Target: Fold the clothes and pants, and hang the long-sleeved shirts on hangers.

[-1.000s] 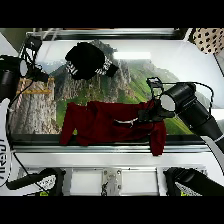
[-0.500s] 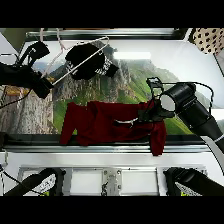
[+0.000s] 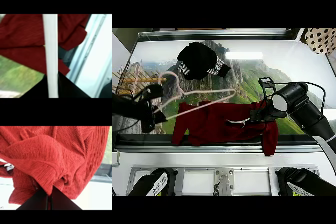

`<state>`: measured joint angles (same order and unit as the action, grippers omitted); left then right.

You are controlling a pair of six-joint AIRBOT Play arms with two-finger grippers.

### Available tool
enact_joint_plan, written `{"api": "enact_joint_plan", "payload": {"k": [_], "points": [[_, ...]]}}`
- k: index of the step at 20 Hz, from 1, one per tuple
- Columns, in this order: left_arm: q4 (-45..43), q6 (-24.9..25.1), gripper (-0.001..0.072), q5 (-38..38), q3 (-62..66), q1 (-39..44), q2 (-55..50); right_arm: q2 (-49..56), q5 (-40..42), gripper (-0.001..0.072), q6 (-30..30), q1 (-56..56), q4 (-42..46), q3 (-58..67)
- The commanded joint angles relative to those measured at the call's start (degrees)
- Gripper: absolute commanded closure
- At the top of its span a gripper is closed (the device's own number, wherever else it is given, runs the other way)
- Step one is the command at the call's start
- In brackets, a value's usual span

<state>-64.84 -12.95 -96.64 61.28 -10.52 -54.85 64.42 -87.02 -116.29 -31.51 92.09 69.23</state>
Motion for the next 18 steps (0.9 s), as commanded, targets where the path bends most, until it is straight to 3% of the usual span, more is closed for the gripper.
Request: {"api": "enact_joint_plan", "payload": {"k": [1,8,18], "points": [[4.1,2.1,0.0691,1.1,-9.5,2.2,4.0,0.0,0.0,0.0684,0.0,0.0,0.0,0.0],[4.6,2.7,0.0691,5.4,-14.7,9.9,4.1,0.0,0.0,0.0684,0.0,0.0,0.0,0.0],[5.1,3.2,0.0692,10.1,-15.9,10.6,-1.6,0.0,0.0,0.0685,0.0,0.0,0.0,0.0]]}}
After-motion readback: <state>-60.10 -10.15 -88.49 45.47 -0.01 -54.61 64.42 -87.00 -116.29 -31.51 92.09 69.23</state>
